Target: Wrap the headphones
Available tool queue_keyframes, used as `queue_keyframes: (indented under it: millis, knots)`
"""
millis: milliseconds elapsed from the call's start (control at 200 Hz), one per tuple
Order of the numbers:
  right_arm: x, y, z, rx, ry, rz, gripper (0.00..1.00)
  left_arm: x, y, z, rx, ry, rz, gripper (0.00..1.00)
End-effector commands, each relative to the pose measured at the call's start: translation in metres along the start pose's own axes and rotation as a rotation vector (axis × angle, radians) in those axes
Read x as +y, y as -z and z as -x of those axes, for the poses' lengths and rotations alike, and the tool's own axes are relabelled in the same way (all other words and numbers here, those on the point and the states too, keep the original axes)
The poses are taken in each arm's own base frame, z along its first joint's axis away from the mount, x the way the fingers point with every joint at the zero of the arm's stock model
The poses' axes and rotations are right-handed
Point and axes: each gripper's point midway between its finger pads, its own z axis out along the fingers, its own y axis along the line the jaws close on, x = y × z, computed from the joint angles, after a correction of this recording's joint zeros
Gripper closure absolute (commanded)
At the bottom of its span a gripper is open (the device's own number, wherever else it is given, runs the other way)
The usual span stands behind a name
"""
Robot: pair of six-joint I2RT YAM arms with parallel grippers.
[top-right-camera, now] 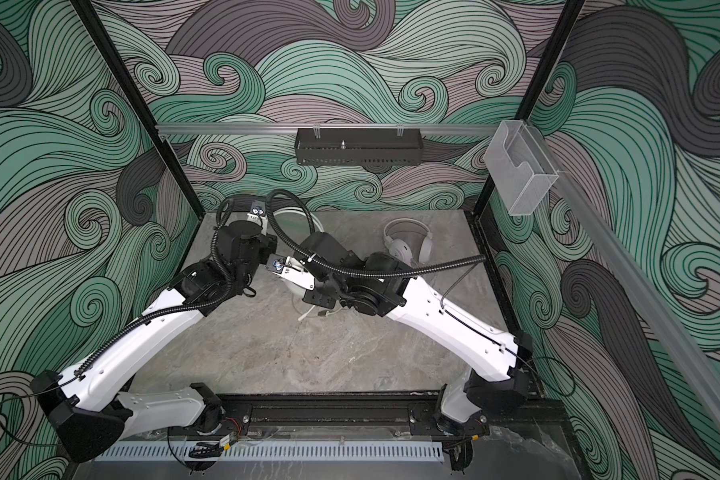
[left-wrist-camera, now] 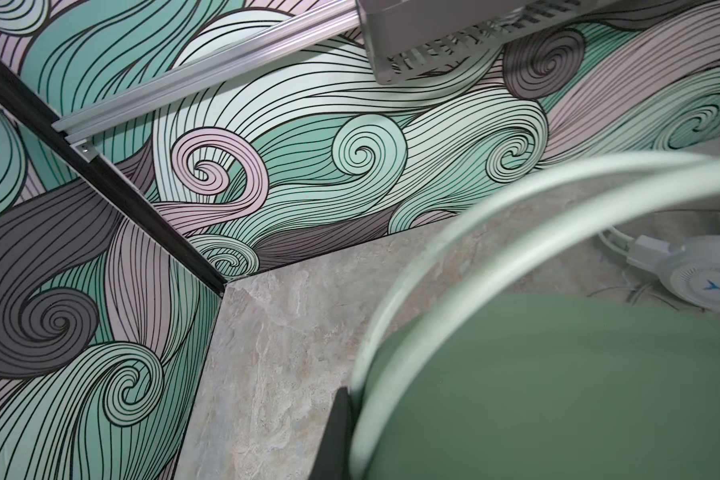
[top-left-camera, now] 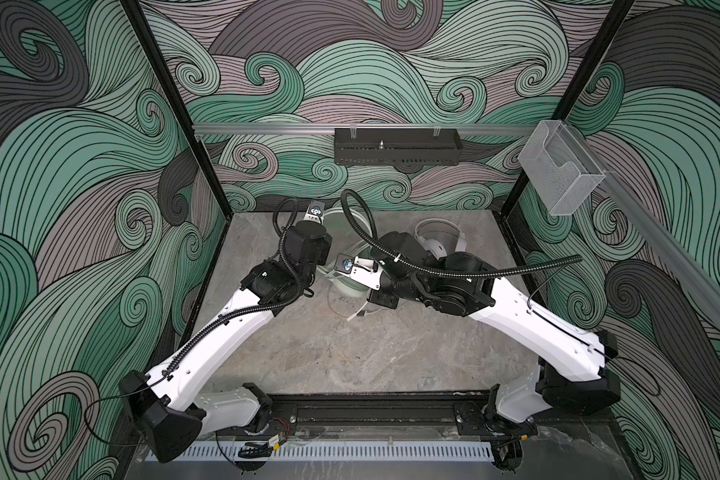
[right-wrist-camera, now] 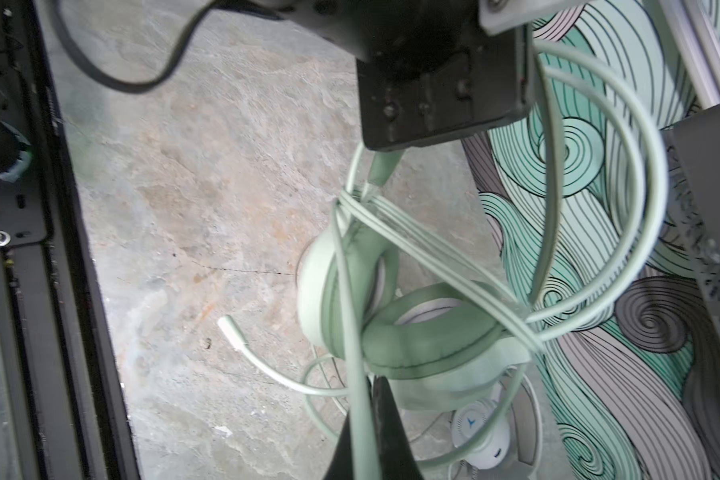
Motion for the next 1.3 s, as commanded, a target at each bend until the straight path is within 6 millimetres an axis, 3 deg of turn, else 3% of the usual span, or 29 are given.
queue_keyframes:
  millis: [0, 260, 435, 660, 971, 1296]
  knots:
    - [-0.043, 0.026, -0.007, -0.006, -0.031, -0.132, 1.0, 0.0, 0.01, 0.011, -0.044, -0.05, -0.053, 1.0]
    - [-0.08, 0.037, -0.019, 0.0, -0.132, -0.25, 1.0, -0.026, 0.029, 0.011, -0.052, -0.04, -0.261, 1.0]
    - [-0.092, 0.044, -0.025, -0.01, -0.175, -0.298, 1.0, -0.022, 0.037, 0.004, -0.035, 0.006, -0.268, 1.0]
    - [-0.09, 0.048, -0.036, -0.011, -0.172, -0.318, 1.0, -0.013, 0.043, 0.001, -0.023, 0.064, -0.246, 1.0]
    - [-0.094, 0.052, -0.046, 0.004, -0.172, -0.353, 1.0, -0.017, 0.053, 0.0, -0.025, 0.07, -0.301, 1.0]
    - [-0.096, 0.049, -0.059, -0.032, -0.248, -0.336, 0.91, -0.023, 0.066, 0.009, -0.035, 0.137, -0.381, 1.0]
